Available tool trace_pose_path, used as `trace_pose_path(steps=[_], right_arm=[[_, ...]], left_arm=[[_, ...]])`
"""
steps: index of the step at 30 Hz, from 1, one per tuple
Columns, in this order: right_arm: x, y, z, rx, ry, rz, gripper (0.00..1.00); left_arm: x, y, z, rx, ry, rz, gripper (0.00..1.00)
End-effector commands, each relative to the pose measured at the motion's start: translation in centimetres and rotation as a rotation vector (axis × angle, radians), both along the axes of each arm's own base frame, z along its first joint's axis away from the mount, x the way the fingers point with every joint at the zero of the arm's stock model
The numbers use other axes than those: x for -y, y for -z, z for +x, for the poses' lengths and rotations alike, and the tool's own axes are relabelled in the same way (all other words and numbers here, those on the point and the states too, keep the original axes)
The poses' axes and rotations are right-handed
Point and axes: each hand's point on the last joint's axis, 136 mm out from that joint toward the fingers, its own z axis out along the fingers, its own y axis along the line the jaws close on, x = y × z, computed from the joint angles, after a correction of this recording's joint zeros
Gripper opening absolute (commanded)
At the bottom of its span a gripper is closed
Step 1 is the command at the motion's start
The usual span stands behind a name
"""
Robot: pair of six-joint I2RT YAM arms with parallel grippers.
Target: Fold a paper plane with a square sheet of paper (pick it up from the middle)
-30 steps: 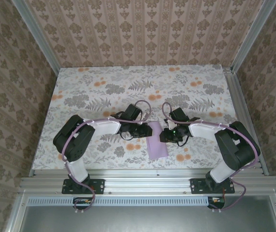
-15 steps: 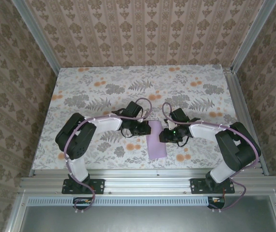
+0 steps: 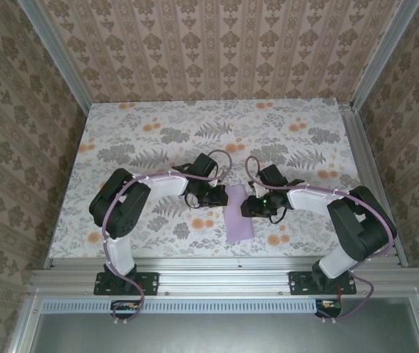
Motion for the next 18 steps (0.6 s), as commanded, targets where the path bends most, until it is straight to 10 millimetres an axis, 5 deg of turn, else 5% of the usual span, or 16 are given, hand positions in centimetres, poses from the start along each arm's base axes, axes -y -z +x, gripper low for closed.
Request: trace_pose_path(steps=[1, 18], right_arm=[[1.3, 0.9, -0.8, -0.015, -0.001, -0.063, 0.4], [1.1, 1.1, -0.8, -0.019, 0.011, -0.045, 0.38]], left_arm=[[-0.2, 0.7, 0.2, 0.001, 0.018, 0.03, 0.08], [0.0, 2.2, -0.3, -0.013, 0.051, 0.077, 0.09]])
